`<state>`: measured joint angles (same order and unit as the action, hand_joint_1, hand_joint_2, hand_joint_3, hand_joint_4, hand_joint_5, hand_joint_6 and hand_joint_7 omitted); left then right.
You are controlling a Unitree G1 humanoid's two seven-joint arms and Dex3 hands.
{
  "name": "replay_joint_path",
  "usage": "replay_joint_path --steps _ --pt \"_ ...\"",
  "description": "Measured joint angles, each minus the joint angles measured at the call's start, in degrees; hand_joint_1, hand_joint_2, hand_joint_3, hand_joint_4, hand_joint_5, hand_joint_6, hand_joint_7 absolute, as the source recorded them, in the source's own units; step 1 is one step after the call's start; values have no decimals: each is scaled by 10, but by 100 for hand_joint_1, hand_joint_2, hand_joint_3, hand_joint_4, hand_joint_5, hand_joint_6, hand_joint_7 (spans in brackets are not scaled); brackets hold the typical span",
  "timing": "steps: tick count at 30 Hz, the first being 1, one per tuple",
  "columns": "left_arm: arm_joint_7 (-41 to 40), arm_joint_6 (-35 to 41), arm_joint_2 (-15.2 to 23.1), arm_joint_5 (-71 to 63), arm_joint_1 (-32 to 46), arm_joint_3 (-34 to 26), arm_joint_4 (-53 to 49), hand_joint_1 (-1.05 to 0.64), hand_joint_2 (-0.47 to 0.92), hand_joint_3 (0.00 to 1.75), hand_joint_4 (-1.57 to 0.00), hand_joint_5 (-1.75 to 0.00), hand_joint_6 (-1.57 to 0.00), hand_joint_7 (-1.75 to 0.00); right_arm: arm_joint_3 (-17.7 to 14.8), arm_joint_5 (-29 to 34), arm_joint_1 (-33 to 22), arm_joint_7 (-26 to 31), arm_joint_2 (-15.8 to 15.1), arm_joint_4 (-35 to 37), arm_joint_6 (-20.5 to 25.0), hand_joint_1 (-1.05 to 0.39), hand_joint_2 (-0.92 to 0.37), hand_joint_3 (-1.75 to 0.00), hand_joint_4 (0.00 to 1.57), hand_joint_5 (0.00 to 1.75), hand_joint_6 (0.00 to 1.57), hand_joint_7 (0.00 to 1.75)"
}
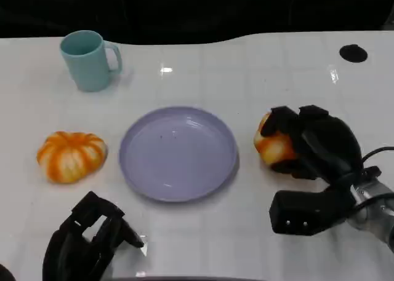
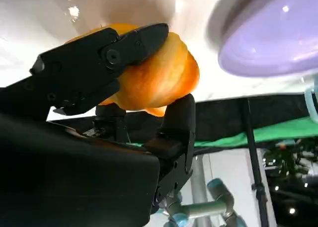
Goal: Grasp the bread from the table and place it into the plate.
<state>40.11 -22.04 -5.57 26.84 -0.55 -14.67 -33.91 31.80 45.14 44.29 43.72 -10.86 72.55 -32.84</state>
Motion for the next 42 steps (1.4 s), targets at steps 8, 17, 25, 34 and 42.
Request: replay_joint_path --steps 8,17,25,34,42 --pt "0 0 0 0 0 0 0 -51 92 27 -59 -175 -49 -151 -20 -21 33 -12 17 -40 -33 -9 -74 -56 79 175 65 164" --pt "0 -1 -3 0 -1 0 -3 -51 92 27 -60 -175 -49 -152 -11 -13 59 -38 68 -58 -29 -6 -65 -69 81 175 76 151" --pt "1 -3 -3 0 1 0 -5 -52 92 28 -62 -175 -49 -153 25 9 99 -64 132 -47 17 -14 -66 -62 81 175 67 161" --pt "0 1 -2 0 17 3 14 -51 92 28 -60 -175 -49 -152 55 18 104 -72 174 -14 52 -21 -63 -95 90 175 64 175" --pt "0 6 -3 0 19 6 22 -51 92 27 -61 -175 -49 -151 70 17 105 -87 177 -10 64 -41 -90 -28 55 64 58 24"
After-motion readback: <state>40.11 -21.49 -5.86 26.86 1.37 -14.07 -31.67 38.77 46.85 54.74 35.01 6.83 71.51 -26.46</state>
